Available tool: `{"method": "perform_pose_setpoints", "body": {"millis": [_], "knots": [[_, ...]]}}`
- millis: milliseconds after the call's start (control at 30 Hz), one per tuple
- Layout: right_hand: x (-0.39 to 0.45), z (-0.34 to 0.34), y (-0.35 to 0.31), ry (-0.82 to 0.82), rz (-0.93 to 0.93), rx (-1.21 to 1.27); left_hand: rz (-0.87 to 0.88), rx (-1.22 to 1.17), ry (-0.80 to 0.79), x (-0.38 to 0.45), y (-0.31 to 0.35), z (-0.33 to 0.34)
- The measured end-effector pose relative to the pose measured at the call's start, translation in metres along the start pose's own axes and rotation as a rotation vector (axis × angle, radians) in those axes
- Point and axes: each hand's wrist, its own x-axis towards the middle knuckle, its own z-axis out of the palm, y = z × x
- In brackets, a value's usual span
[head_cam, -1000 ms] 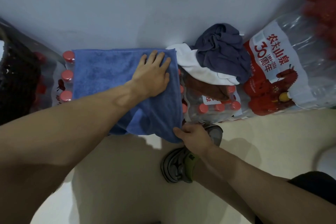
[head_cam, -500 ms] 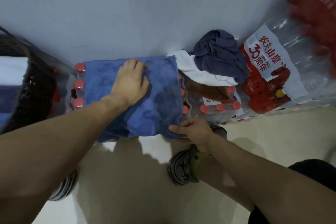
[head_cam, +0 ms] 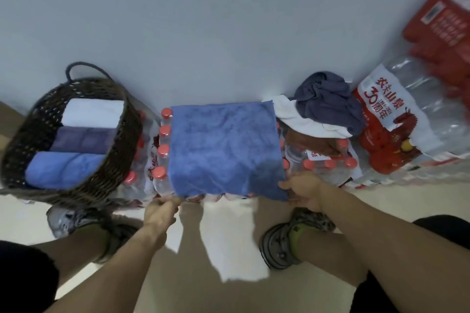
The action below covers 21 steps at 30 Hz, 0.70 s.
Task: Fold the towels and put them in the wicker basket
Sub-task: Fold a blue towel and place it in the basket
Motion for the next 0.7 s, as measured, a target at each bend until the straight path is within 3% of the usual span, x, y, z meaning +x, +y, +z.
{"method": "perform_pose_setpoints", "body": {"millis": [233,367,567,700], "knots": [[-0.01,-0.002,-0.01,0.026,0.028,-0.069,0.028,0.02,-0.072,0.006,0.018,0.012],[-0.007,-0.003,-0.01,0.036,0.005,-0.09,-0.008,-0.048,-0.016,0.009,0.026,0.0],[-0.007,-0.007,-0.008,-0.01,0.075,-0.145,-0.111,0.196,-0.275,0.0,0.043,-0.035],[-0.006,-0.003,-0.013,0.004,0.086,-0.233,-0.069,0.22,-0.327,-0.005,0.055,-0.047]]}}
